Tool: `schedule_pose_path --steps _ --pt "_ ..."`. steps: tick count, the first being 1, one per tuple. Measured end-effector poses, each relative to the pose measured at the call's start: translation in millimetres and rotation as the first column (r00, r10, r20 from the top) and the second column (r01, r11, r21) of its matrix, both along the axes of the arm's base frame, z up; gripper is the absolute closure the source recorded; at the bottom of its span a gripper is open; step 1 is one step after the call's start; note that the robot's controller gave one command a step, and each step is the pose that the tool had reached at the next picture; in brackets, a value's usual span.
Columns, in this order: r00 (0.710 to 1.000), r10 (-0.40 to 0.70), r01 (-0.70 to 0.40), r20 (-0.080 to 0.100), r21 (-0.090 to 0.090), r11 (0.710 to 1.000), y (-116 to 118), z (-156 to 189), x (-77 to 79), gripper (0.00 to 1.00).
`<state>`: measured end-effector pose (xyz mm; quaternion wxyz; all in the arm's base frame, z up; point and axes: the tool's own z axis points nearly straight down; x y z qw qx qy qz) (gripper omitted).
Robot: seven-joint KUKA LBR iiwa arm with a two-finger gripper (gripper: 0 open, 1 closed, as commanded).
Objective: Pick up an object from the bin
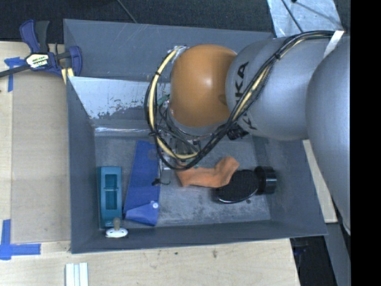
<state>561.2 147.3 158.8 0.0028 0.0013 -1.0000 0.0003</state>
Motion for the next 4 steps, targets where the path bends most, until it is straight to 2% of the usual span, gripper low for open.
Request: schedule_pose_path --steps 1,2,3,4 --pt "1.000 -0.002 0.002 0.008 0.002 1.000 -0.5 4.8 1.8 0.00" --pt "1.000 -0.003 0.003 0.012 0.004 1.000 -31.4 -20.6 6.1 0.00" --pt "1.000 -0.007 0.007 0.008 -0.001 1.000 -56.9 -42.4 33.3 0.00" --pt "0.995 0.103 -0.103 0.013 0.001 0.995 -82.6 -68.9 21.4 0.00"
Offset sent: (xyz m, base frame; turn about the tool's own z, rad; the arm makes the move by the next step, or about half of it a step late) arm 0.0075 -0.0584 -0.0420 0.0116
